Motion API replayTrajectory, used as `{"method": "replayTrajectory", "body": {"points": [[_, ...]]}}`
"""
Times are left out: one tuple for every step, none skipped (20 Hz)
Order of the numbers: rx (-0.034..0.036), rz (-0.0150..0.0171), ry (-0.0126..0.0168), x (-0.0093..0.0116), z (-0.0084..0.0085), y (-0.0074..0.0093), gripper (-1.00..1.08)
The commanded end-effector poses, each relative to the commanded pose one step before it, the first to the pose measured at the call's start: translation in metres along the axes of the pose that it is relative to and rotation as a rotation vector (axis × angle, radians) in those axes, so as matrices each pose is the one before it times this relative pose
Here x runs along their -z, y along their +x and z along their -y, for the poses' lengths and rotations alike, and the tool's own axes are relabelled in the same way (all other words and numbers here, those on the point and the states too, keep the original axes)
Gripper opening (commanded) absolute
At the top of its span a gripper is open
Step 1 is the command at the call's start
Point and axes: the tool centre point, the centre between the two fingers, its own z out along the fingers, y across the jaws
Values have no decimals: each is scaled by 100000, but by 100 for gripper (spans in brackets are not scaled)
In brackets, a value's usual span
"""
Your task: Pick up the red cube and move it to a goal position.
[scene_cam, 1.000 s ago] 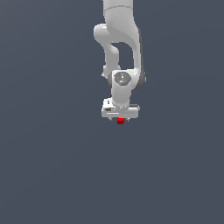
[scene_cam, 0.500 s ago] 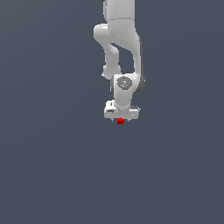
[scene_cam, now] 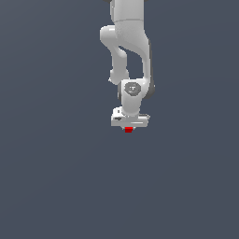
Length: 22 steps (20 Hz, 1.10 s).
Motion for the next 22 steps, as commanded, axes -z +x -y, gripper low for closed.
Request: {"method": "replayTrajectory", "body": {"points": [[6, -32, 3, 26, 1, 23, -100], [0, 0, 0, 0, 0, 0, -100], [0, 0, 0, 0, 0, 0, -100], [0, 0, 0, 0, 0, 0, -100], [0, 0, 0, 0, 0, 0, -100], [0, 0, 0, 0, 0, 0, -100], [-32, 58, -21, -25, -19, -19, -100], [0, 0, 0, 15, 8, 20, -100], [0, 0, 0, 46, 23, 61, -100], [0, 0, 0, 77, 38, 101, -100], [0, 0, 0, 107, 54, 141, -100], [0, 0, 0, 138, 69, 182, -100], [0, 0, 0, 168, 85, 223, -100], [0, 0, 0, 199, 100, 264, -100], [0, 0, 0, 229, 115, 304, -100], [0, 0, 0, 257, 130, 343, -100], [0, 0, 0, 284, 144, 381, -100], [0, 0, 0, 310, 157, 417, -100], [0, 0, 0, 334, 169, 451, -100], [0, 0, 0, 357, 181, 484, -100], [0, 0, 0, 378, 192, 515, -100], [0, 0, 0, 397, 202, 544, -100]]}}
